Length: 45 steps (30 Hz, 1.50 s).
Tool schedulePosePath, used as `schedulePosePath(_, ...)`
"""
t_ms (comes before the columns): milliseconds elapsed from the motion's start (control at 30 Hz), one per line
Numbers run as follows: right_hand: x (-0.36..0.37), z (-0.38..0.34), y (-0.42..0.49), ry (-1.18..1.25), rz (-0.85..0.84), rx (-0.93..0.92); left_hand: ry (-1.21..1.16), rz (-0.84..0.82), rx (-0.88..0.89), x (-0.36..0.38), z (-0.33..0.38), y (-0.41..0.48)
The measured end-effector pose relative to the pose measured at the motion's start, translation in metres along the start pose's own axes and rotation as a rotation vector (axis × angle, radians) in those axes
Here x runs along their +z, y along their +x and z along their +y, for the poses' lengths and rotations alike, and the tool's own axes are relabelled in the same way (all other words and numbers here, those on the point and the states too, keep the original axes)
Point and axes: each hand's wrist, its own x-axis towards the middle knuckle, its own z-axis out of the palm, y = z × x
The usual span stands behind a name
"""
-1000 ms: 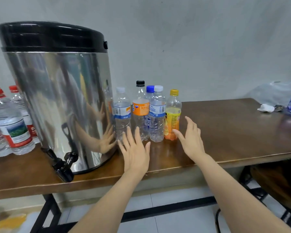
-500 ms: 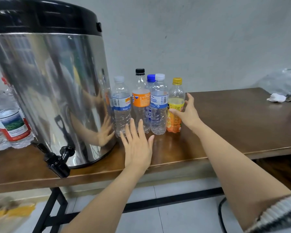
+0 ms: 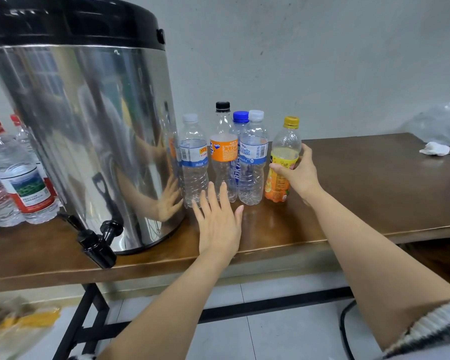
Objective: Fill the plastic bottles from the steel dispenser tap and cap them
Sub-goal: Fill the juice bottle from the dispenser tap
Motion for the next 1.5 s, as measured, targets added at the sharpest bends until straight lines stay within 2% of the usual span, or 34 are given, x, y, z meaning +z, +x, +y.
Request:
schedulePosePath(267,-0.014,-0.006,-0.025,0.029,0.075,-0.025,0.037,0.044,0.016,0.002,-0.002,-0.002)
schedulePosePath(400,-0.018,-0.03,-0.054,0.046,0.086,-0.09,-0.038,0.061,0.055,0.0,-0.003,-0.002)
schedulePosePath(500,-0.019,-0.053,-0.086,0.048,0.064,-0.177,-0.204,0.068,0.11,-0.008,-0.004,-0.006)
schedulePosePath(600,-0.015,-0.073,-0.117,0.058,0.044,-0.261,-0.504,0.104,0.09,-0.033,-0.004,-0.007)
schedulePosePath(700,-0.002,-0.09,-0.146,0.057,0.005,-0.304,-0.816,0.163,0.063,-0.078,-0.008,-0.004)
schedulePosePath(867,0.029,-0.105,-0.197,0.009,-0.105,-0.347,-1.131,0.179,0.118,-0.172,-0.02,-0.003)
schedulePosePath(1033,0.06,-0.107,-0.243,0.063,-0.19,-0.352,-1.054,-0.069,0.233,-0.219,-0.044,-0.021)
schedulePosePath(1167,0.08,-0.112,-0.265,0.119,-0.279,-0.318,-0.987,-0.168,0.198,-0.228,-0.072,-0.038)
schedulePosePath(1333,0.099,-0.118,-0.282,0.181,-0.316,-0.286,-1.027,-0.362,0.141,-0.248,-0.107,-0.053)
schedulePosePath(1400,0.103,-0.117,-0.286,0.168,-0.307,-0.287,-1.038,-0.356,0.14,-0.254,-0.114,-0.057)
schedulePosePath(1500,0.108,-0.116,-0.294,0.114,-0.254,-0.304,-1.056,-0.227,0.089,-0.251,-0.114,-0.064)
